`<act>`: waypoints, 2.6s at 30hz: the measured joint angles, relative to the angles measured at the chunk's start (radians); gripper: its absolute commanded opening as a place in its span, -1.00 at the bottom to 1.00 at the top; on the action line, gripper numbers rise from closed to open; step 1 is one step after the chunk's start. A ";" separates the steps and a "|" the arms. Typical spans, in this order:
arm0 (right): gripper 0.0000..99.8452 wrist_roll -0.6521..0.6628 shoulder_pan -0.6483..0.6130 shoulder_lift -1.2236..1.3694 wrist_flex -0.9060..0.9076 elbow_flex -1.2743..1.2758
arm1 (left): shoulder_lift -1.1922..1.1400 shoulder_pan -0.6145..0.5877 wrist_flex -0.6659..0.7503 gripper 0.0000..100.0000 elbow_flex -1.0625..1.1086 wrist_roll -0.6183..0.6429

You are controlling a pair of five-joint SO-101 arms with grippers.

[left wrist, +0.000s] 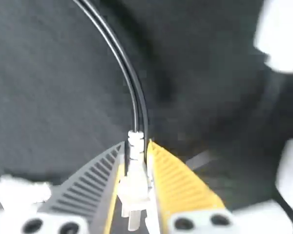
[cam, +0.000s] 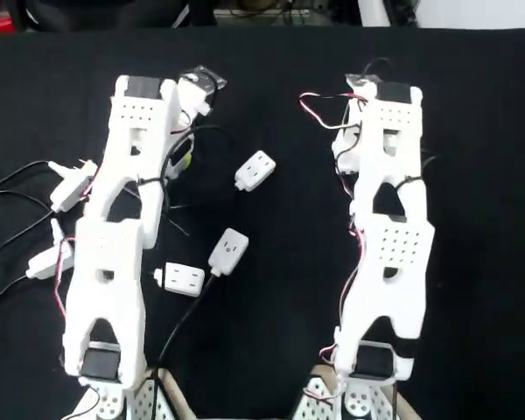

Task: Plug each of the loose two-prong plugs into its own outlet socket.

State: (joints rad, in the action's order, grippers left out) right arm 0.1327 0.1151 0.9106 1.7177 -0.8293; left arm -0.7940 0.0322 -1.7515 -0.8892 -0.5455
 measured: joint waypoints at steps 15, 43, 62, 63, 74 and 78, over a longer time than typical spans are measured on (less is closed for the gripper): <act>-0.56 0.032 0.058 0.000 0.011 -0.002 | 0.893 0.285 0.410 -0.73 1.025 0.664; -0.56 0.420 -0.114 -0.614 -0.038 0.832 | 1.669 -0.008 0.206 -0.32 1.402 0.450; -0.56 0.284 -0.539 -0.333 0.011 0.562 | 2.358 -0.367 0.491 -0.32 2.389 -0.196; -0.56 0.284 -0.539 -0.316 0.011 0.531 | 2.397 -0.358 0.499 -0.32 2.438 -0.201; -0.69 0.259 -0.539 -0.227 0.011 0.463 | 2.607 -0.353 0.474 -0.32 2.553 -0.207; -0.95 0.255 -0.539 -0.161 0.011 0.407 | 2.611 -0.353 0.474 -0.32 2.553 -0.207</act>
State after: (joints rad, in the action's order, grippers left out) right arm 0.3874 -0.4235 0.7495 1.7285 -0.4227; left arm 1.8174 -0.3207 -1.2774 1.6640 -0.7526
